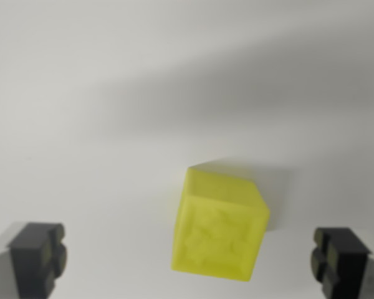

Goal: Pick yellow cube

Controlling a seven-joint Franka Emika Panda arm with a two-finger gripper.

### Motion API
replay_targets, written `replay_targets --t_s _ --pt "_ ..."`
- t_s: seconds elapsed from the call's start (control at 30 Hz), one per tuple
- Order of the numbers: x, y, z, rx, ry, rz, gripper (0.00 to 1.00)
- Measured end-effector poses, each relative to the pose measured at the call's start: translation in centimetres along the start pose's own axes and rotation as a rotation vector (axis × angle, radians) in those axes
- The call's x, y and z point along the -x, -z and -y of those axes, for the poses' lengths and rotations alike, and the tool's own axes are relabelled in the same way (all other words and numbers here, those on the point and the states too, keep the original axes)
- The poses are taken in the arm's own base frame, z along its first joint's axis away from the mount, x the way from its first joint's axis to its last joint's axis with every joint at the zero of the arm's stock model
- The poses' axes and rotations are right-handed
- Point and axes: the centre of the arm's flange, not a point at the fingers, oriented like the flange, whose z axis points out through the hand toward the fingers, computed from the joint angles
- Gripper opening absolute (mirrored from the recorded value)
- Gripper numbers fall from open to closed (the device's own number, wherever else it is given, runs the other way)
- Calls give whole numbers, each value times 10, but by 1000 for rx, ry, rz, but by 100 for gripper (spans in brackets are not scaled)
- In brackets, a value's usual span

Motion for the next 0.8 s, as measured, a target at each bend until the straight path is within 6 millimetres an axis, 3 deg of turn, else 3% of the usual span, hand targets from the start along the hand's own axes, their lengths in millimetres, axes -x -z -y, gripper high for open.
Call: replay_targets --t_s 0.8 --pt "25 -61 -47 -12 -109 6 100"
